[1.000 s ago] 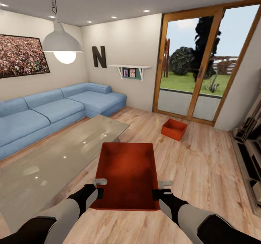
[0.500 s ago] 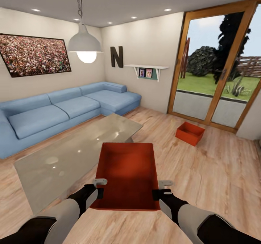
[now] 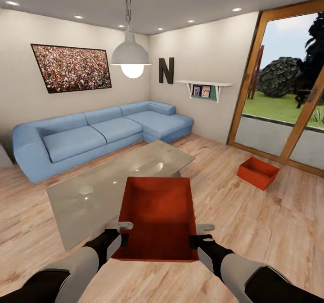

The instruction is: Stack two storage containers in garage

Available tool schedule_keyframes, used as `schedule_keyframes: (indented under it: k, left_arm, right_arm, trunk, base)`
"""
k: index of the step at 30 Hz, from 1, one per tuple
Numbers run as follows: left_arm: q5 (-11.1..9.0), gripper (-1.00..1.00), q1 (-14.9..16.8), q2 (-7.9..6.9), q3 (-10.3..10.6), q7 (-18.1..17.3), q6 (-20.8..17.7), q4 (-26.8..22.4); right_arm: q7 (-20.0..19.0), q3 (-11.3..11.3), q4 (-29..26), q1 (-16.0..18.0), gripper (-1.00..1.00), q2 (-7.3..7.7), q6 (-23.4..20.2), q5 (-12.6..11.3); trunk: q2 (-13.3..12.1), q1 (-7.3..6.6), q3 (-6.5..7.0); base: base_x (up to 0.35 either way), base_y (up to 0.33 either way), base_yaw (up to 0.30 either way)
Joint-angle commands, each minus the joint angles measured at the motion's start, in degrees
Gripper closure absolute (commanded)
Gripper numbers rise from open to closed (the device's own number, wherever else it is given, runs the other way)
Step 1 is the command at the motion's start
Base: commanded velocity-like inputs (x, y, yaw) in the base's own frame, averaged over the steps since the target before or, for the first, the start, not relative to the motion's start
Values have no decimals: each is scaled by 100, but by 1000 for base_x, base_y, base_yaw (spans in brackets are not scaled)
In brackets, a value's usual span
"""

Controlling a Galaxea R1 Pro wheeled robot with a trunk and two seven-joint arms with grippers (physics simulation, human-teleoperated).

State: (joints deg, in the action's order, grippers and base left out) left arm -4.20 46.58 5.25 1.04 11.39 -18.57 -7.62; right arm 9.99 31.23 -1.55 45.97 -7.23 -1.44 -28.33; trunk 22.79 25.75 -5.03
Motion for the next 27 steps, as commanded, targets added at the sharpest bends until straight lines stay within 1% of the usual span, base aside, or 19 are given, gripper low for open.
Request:
schedule_keyframes:
  k: [1, 27]
  left_arm:
    - [200, 100, 7, 2, -87, 83, 9, -29]
    - [200, 100, 8, 2, -87, 83, 12, -29]
  right_arm:
    - [12, 120, -4, 0, 100, -15, -32, -94]
    - [12, 120, -4, 0, 100, -15, -32, -94]
  trunk:
    - [13, 3, -12]
    - [13, 3, -12]
  base:
    - [0, 0, 284]
    - [0, 0, 284]
